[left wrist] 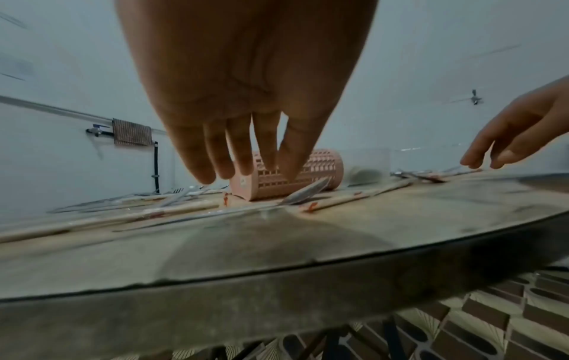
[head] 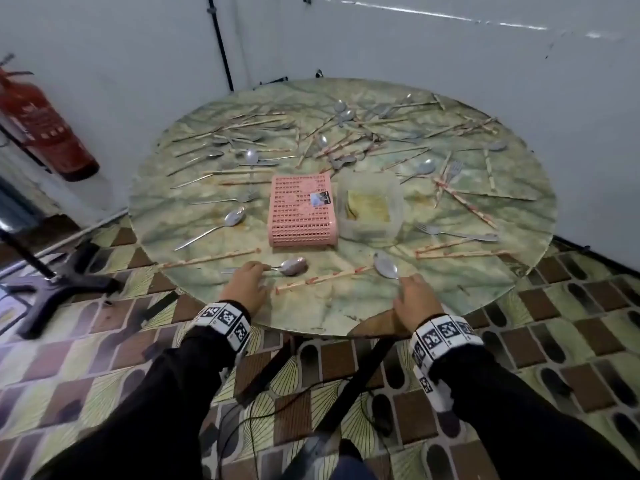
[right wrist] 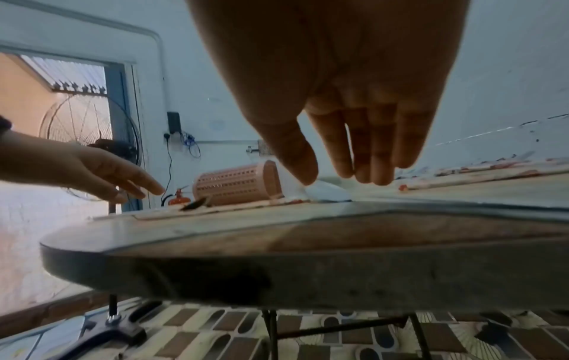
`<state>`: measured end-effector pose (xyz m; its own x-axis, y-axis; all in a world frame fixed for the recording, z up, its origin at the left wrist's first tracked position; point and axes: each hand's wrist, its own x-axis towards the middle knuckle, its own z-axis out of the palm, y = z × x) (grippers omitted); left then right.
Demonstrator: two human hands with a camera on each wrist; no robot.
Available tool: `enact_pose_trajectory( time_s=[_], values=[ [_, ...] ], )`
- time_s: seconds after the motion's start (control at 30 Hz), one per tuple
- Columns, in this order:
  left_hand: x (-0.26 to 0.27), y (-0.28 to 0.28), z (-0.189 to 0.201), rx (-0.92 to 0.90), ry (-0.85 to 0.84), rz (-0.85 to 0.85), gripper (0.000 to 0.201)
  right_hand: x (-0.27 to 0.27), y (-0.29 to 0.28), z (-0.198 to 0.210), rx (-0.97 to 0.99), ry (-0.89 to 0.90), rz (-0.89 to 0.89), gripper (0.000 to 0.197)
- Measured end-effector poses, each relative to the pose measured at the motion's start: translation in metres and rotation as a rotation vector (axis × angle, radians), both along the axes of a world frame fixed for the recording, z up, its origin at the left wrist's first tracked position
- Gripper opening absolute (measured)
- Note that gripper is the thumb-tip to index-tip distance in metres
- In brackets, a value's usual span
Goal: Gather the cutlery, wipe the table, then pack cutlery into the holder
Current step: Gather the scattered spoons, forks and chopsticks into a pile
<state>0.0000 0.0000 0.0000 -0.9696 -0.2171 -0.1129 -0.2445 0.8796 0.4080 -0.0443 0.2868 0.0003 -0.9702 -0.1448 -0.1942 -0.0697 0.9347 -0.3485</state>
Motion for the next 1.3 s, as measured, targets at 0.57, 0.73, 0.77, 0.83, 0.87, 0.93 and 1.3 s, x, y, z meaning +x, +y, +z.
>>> enact_pose_trajectory(
  time_s=[0.57, 0.73, 0.77, 0.83, 0.87, 0.93, 1.3],
  values=[
    [-0.058, 0.001, -0.01, -0.245, -0.214, -0.021, 0.028, -0.047, 0.0, -0.009, 0.167, -0.152, -0.13, 0.02],
    [-0.062, -0.01, -0.01, -0.118, -0.28, -0.064, 0.025, -0.047, -0.004, -0.012, 0.075, -0.174, -0.207, 0.026],
    [-0.063, -0.012, -0.009, -0.082, -0.269, -0.08, 0.022, -0.046, -0.005, -0.012, 0.041, -0.168, -0.233, 0.025],
    [-0.063, -0.018, -0.004, -0.001, -0.22, -0.095, 0.011, -0.044, -0.007, -0.009, -0.068, -0.171, -0.304, 0.017],
    [-0.062, -0.023, -0.001, 0.044, -0.182, -0.101, 0.006, -0.042, -0.01, -0.006, -0.139, -0.18, -0.347, 0.012],
    [-0.059, -0.036, 0.006, 0.117, -0.094, -0.111, 0.006, -0.036, -0.02, 0.0, -0.286, -0.165, -0.434, 0.01],
    [-0.09, -0.12, -0.004, -0.222, -0.254, -0.224, 0.03, -0.033, -0.146, 0.002, -0.302, -0.251, -0.646, 0.049]
  ],
)
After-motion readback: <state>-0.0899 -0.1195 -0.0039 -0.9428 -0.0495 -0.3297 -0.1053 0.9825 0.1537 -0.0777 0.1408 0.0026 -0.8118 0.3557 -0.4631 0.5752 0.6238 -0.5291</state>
